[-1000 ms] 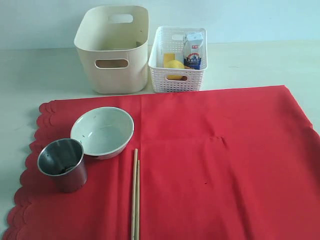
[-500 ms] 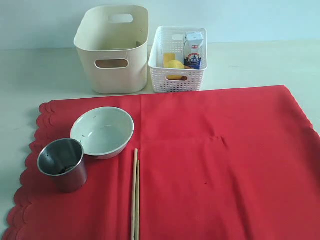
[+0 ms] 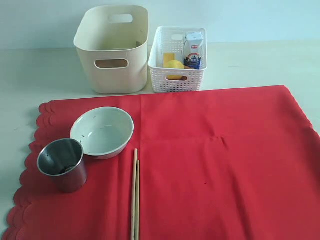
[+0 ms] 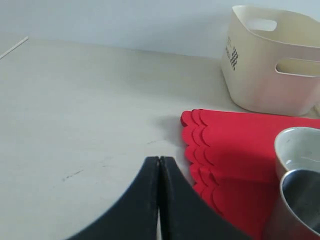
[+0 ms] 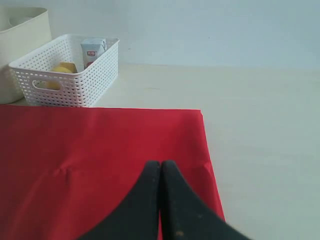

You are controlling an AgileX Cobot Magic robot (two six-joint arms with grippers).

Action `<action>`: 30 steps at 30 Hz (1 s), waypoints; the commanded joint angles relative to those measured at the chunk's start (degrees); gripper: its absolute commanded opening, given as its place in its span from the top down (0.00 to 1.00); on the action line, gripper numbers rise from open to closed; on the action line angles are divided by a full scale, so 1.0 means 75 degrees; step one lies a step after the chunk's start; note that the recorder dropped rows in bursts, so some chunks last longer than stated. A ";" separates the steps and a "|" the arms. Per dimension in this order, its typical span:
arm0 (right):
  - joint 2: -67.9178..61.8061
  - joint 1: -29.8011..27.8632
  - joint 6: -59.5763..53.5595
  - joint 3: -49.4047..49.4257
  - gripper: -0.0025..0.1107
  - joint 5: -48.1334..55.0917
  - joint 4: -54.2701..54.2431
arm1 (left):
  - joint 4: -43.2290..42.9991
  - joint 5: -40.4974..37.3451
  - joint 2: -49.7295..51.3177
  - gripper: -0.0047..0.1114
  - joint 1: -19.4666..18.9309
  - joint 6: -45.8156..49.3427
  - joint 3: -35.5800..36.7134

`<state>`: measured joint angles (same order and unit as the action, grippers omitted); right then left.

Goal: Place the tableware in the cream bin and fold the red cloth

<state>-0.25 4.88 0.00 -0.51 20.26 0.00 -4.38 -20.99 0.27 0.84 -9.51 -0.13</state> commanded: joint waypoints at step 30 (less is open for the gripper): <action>0.0034 -0.0031 0.0000 0.0027 0.98 -0.0038 0.0000 | -0.0019 0.0050 0.3642 0.96 0.1518 0.0017 -0.2713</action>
<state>-0.25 4.88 0.00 -0.51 20.26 0.00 -4.38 -20.99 27.36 11.90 -9.51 -20.09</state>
